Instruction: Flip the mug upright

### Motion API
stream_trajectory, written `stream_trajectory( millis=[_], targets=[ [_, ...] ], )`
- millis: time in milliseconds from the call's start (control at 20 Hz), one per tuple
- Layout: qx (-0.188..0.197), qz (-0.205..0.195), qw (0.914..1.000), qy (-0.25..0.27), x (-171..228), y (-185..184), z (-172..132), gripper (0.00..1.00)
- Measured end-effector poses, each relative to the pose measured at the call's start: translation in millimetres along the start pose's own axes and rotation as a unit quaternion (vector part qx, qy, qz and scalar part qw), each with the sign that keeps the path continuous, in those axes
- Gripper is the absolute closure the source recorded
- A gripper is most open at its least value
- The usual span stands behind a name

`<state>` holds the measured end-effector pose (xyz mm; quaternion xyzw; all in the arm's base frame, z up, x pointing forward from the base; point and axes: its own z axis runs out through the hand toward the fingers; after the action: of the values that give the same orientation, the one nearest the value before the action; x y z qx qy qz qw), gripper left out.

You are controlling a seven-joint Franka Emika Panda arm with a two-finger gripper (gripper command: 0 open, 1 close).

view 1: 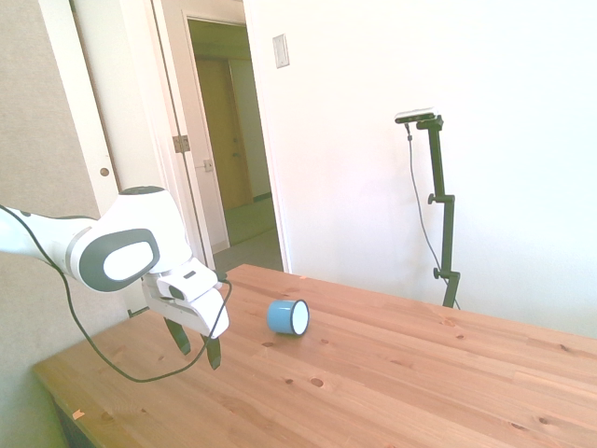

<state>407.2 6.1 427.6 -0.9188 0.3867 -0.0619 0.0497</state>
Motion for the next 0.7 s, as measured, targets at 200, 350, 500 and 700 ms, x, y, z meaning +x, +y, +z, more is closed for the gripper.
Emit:
stream_trajectory(
  millis=[200, 350, 500, 700],
  targets=[
    [-0.004, 0.006, 1.0000, -0.006, 0, 3, 0, 0.00],
    [0.007, 0.014, 0.9999, 0.003, 1, 4, -18, 0.00],
    [0.019, 0.025, 0.9995, 0.009, 16, 1, -46, 0.00],
    [0.030, 0.039, 0.9988, 0.006, 44, -9, -78, 0.00]
  ],
)
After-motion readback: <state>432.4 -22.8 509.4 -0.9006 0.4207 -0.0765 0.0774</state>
